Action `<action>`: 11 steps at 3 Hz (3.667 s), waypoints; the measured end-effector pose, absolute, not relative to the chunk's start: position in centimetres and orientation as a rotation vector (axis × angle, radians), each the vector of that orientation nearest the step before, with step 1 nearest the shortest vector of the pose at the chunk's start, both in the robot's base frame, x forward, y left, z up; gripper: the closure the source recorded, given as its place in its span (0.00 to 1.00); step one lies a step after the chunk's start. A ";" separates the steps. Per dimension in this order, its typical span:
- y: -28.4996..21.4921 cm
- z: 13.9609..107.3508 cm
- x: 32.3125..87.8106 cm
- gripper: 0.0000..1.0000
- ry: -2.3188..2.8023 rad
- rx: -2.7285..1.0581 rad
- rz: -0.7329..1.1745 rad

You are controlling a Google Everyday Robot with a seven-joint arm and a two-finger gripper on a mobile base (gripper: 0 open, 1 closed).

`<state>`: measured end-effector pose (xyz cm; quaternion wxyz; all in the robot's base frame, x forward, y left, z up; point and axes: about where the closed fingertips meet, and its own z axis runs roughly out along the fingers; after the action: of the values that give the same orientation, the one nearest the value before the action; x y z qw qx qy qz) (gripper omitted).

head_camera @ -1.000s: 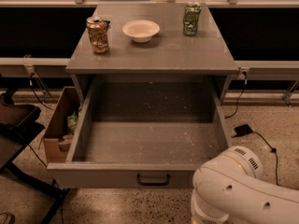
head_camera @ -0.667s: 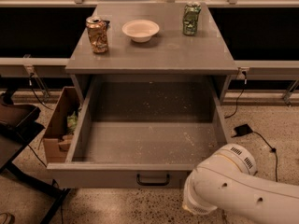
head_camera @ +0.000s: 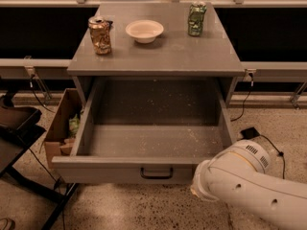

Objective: Close top drawer

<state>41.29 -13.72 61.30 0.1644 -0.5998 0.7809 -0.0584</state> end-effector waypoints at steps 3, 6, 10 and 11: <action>-12.7 64.9 52.5 1.00 2.067 -1.526 -0.237; -8.9 63.7 63.3 1.00 2.016 -1.648 -0.145; -8.3 64.1 70.5 1.00 2.053 -1.698 -0.127; -7.7 64.4 66.6 1.00 2.044 -1.741 -0.074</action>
Offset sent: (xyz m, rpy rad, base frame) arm 0.1121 -0.0021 0.0443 0.0906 -0.2684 -0.0643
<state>66.60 -7.67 64.38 0.2256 -0.6315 0.7413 -0.0267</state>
